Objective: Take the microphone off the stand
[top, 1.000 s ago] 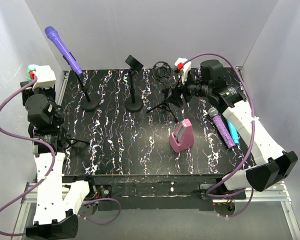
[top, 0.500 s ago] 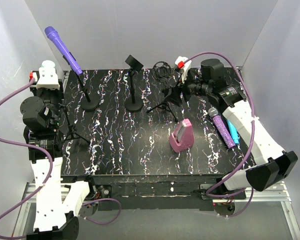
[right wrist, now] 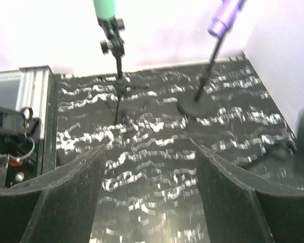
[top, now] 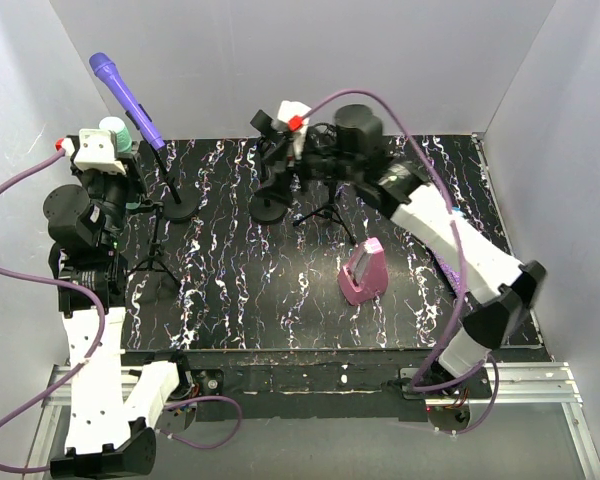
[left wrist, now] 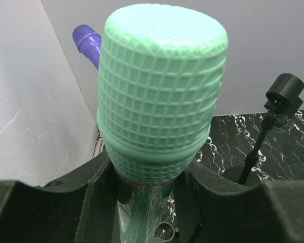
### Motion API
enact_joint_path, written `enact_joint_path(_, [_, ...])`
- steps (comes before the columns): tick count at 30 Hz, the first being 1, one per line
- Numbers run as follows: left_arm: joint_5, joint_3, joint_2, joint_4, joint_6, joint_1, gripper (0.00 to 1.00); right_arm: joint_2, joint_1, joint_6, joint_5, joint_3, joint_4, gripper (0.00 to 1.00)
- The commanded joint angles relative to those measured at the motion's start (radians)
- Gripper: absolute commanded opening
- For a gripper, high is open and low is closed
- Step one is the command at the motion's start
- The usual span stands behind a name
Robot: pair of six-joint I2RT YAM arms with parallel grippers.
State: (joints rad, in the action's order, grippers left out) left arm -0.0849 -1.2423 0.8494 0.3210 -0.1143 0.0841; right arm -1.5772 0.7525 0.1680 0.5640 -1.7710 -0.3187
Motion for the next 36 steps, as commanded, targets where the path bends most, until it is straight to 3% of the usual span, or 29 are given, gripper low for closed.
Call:
enact_joint_path(1, [0.037,-0.039,0.008,0.134,0.087,-0.014,0.0,-0.147,0.12,-0.096,-0.035,-0.134,0.203,0.78])
enact_joint_path(13, [0.07,-0.167,0.056,0.308,0.09,-0.033,0.0,-0.45,0.246,-0.268,0.054,-0.234,0.553,0.79])
enact_joint_path(25, [0.119,-0.315,0.109,0.444,0.033,-0.029,0.0,-0.76,0.301,-0.439,-0.009,-0.487,0.727,0.73])
enact_joint_path(29, [0.111,-0.347,0.123,0.463,0.021,-0.012,0.0,-0.799,0.306,-0.482,0.046,-0.498,0.79,0.63])
enact_joint_path(36, [0.088,-0.404,0.142,0.506,-0.001,0.016,0.0,-0.851,0.317,-0.504,0.057,-0.538,0.846,0.3])
